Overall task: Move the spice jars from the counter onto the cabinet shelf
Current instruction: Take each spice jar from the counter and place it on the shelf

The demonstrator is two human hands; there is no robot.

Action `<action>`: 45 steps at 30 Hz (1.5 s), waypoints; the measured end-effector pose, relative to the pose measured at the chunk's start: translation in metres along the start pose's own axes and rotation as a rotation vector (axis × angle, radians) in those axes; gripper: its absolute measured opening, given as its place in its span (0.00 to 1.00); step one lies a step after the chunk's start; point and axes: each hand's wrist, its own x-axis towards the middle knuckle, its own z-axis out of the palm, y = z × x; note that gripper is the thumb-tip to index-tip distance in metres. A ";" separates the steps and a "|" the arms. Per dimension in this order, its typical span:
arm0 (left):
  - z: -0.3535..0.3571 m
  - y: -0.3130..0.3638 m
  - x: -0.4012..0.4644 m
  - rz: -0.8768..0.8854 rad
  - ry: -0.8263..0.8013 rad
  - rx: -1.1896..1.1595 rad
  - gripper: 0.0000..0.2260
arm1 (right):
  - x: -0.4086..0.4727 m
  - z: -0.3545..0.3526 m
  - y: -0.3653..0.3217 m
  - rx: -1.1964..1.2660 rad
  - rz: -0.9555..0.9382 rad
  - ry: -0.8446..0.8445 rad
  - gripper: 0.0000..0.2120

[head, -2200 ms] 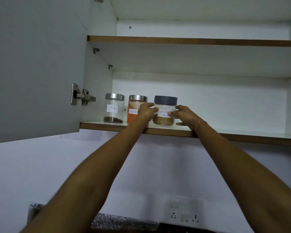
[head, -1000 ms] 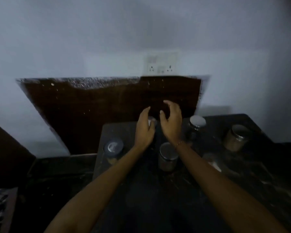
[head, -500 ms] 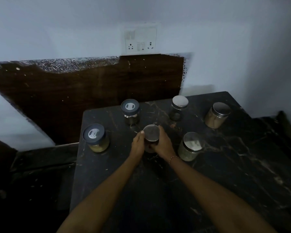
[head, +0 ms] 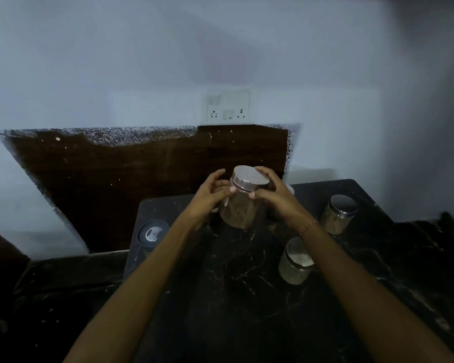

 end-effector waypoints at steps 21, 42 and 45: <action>0.032 0.093 -0.018 0.092 -0.180 -0.386 0.25 | -0.014 0.012 -0.100 0.347 -0.136 0.147 0.17; 0.002 0.164 -0.007 0.380 0.153 -0.071 0.23 | 0.010 0.005 -0.168 0.031 -0.409 0.020 0.14; -0.010 0.195 0.006 0.424 0.224 0.021 0.19 | 0.032 -0.003 -0.201 -0.026 -0.468 0.020 0.16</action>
